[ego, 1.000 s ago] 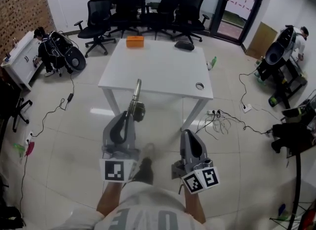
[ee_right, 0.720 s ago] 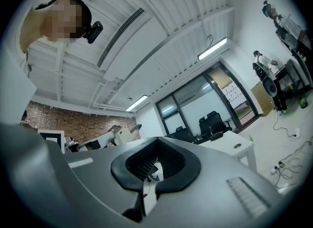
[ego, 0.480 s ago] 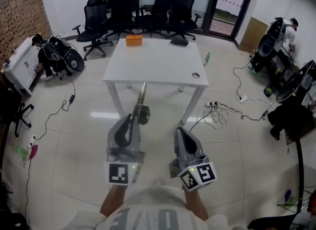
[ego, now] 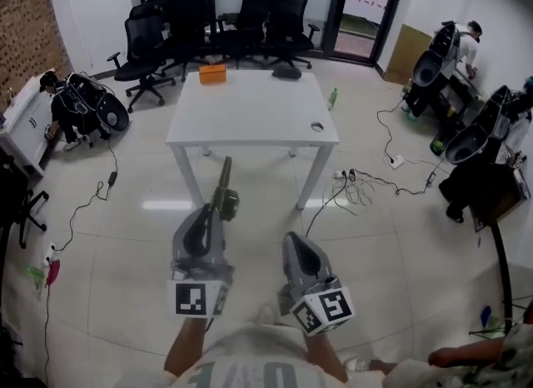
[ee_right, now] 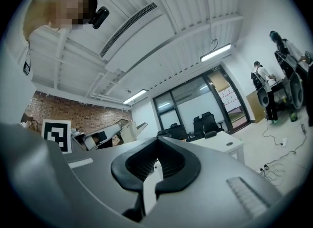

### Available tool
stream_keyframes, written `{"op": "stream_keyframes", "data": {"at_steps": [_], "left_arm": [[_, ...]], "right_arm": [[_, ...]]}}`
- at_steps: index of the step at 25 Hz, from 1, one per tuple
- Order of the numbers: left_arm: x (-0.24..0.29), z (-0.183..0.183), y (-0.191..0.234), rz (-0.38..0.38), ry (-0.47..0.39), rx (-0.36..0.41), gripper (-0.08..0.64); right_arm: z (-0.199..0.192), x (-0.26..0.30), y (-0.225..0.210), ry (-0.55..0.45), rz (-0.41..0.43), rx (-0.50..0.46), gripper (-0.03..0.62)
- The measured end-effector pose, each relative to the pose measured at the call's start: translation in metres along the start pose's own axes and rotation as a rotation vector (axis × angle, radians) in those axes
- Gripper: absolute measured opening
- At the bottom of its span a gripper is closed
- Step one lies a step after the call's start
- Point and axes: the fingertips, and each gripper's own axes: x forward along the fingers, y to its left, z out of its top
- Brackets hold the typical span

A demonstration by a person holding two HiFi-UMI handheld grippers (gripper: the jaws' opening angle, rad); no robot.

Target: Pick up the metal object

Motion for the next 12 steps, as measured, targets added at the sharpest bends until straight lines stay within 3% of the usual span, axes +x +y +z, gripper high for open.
{"op": "stream_keyframes", "data": {"at_steps": [6, 12], "left_arm": [[-0.012, 0.019, 0.012, 0.013, -0.044, 0.045, 0.02], [-0.009, 0.02, 0.004, 0.001, -0.041, 0.056, 0.02]], "right_arm": [[-0.021, -0.019, 0.012, -0.01, -0.018, 0.021, 0.011], [-0.005, -0.002, 0.008, -0.028, -0.01, -0.037, 0.011]]}}
